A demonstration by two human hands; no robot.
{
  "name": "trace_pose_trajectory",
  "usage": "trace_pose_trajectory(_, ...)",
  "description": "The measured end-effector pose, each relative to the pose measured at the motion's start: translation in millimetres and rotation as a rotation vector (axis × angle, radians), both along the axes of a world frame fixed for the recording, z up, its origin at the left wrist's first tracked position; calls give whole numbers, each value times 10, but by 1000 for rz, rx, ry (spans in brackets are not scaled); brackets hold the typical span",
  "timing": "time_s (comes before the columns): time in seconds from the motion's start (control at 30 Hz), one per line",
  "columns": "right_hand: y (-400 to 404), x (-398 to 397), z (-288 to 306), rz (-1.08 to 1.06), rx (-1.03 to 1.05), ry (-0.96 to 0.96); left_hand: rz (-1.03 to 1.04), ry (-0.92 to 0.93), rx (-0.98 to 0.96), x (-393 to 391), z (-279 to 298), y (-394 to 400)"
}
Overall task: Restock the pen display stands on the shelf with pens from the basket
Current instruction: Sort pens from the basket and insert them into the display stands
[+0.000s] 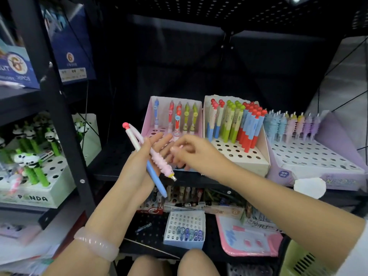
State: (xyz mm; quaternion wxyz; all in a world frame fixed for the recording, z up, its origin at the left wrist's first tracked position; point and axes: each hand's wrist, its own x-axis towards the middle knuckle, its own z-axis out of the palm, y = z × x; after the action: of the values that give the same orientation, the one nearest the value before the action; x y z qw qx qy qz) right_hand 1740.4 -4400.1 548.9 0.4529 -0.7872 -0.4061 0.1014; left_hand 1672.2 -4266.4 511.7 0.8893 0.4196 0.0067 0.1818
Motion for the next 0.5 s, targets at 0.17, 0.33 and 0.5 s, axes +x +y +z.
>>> trace_pose_trajectory(0.17, -203, -100, -124, 68, 52, 271, -2, 4, 37, 60, 84, -216)
trace_pose_trajectory(0.33, -548, 138, -27, -129, 384, 409, 4, 136, 199, 112, 78, -517)
trace_pose_trajectory(0.5, -941, 384, 223, -269, 598, 320, -97, 269, 393, 258, 141, -901)
